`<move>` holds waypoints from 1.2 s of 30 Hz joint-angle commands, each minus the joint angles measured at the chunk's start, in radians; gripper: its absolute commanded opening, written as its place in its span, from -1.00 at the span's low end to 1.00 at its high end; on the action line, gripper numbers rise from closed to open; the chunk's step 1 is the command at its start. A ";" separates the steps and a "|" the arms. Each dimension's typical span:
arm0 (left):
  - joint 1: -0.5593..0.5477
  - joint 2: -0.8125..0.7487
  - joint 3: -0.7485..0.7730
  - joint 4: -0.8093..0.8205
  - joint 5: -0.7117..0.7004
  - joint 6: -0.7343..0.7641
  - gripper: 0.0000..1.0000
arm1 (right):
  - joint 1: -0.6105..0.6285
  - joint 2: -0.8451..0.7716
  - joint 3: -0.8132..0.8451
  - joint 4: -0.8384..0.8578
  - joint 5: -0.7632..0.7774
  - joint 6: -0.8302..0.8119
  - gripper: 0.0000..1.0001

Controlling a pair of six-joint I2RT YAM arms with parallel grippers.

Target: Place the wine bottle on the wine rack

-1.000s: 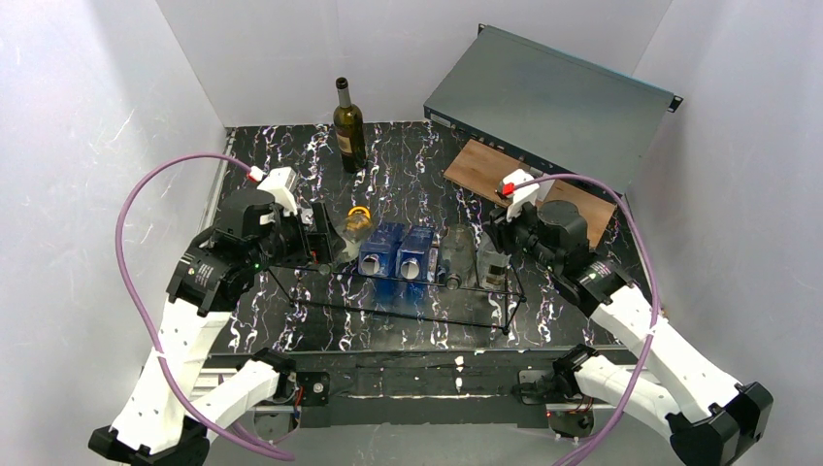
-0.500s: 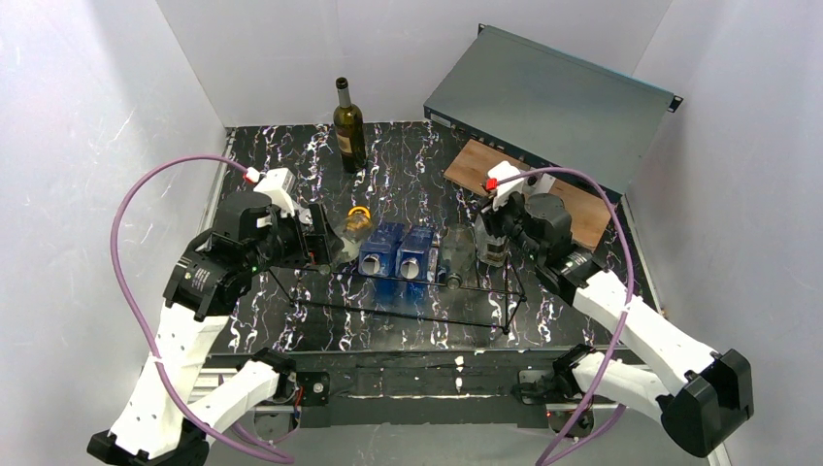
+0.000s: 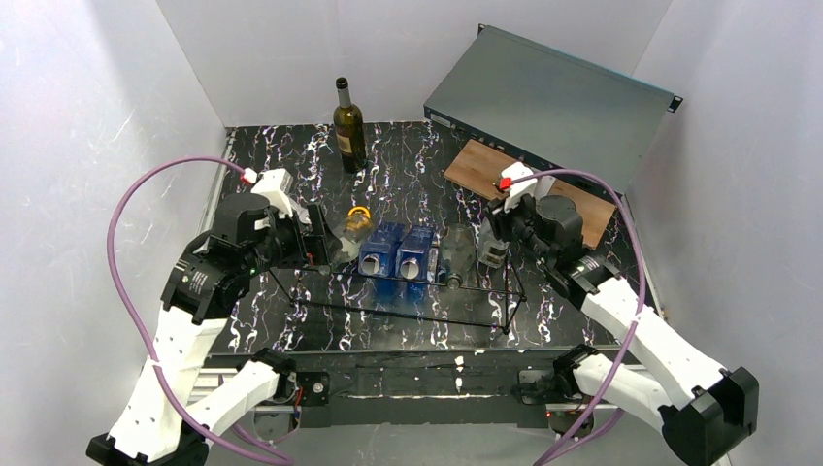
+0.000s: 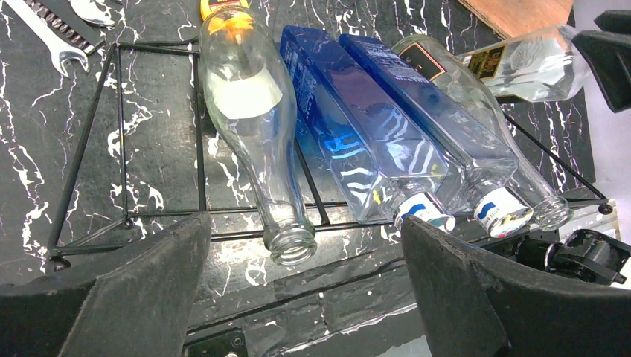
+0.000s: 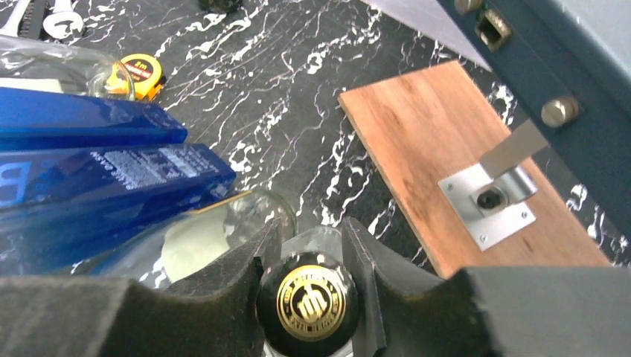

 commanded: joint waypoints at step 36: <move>-0.002 0.012 -0.010 0.011 0.038 -0.010 0.97 | -0.006 -0.157 0.018 -0.283 -0.195 0.284 0.06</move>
